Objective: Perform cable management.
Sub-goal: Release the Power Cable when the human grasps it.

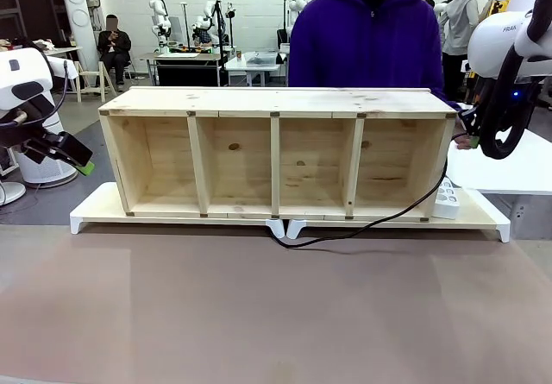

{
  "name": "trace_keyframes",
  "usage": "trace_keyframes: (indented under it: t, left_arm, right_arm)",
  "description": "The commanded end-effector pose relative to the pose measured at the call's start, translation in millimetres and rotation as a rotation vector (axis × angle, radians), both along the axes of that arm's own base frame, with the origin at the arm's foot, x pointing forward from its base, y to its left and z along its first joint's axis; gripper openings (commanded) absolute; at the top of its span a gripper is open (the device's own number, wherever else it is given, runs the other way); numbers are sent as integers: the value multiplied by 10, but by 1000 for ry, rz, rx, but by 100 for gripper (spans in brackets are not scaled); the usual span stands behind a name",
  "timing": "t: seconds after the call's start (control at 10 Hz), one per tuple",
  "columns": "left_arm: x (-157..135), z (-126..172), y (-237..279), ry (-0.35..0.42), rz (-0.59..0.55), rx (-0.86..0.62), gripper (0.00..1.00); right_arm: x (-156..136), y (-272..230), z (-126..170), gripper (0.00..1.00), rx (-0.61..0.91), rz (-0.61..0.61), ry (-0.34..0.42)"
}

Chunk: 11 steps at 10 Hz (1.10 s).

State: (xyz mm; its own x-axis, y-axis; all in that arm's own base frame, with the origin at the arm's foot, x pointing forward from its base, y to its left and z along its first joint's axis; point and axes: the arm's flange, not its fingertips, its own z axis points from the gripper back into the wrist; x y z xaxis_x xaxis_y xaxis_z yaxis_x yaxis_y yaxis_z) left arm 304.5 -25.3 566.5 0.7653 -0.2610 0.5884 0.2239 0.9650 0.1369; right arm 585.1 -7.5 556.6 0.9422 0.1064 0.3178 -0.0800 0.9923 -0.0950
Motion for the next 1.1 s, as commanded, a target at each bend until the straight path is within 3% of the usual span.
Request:
trace_keyframes:
  t: [0.0,0.9,1.0]
  left_arm:
    - [3,-5,3,1,8,-7,100]
    - [3,-5,3,1,8,-7,100]
    - [3,-5,3,1,8,-7,100]
  right_arm:
    - [1,14,-2,17,-1,3,-1]
    - [0,3,1,17,0,1,0]
    - [-1,-6,9,37,1,-4,14]
